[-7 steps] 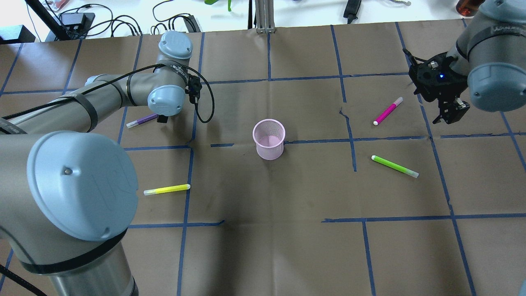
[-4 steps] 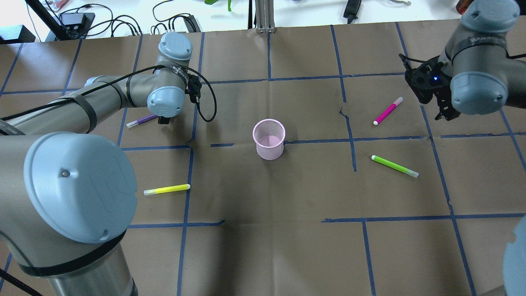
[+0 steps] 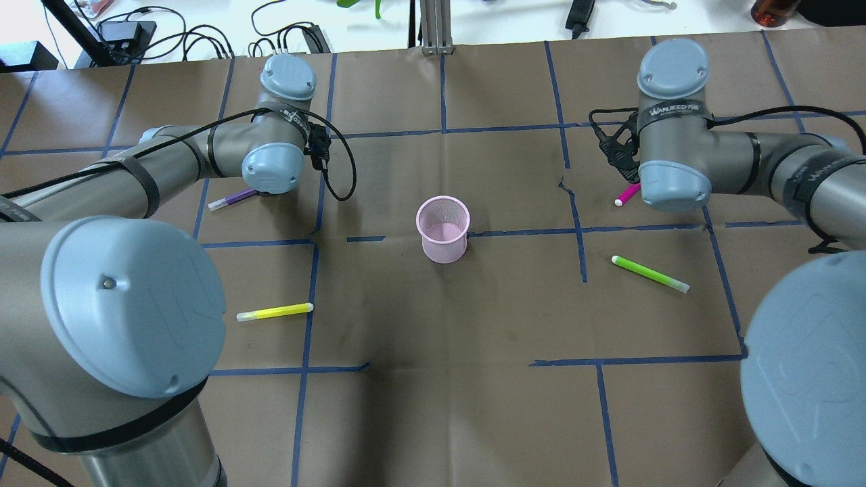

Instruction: Insert purple and pink pens into pink cup

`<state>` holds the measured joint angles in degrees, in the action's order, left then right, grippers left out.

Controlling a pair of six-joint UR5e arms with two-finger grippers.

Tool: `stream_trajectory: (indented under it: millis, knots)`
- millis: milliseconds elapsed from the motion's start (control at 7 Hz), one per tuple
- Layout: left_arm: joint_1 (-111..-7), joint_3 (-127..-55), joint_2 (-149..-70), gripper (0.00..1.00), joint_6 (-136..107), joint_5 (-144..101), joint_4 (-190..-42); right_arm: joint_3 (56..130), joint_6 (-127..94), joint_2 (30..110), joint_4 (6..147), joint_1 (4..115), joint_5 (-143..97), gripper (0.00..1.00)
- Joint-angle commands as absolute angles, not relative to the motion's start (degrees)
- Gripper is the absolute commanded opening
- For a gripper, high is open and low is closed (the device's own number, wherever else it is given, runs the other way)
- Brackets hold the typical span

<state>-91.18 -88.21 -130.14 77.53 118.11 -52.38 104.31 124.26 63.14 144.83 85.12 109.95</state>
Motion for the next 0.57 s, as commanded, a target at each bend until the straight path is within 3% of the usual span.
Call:
stream_trajectory:
  millis: [0,429]
  knots:
    - [-91.3,-88.2,-130.0,0.0,77.6,117.8,-52.3,107.7,124.6,60.9,152.4,86.1,113.8,1.0]
    - [-91.1,-88.5,-127.0,0.0,77.7,116.2,-52.6,108.1,124.5,58.4,157.6,86.4,113.9,1.0]
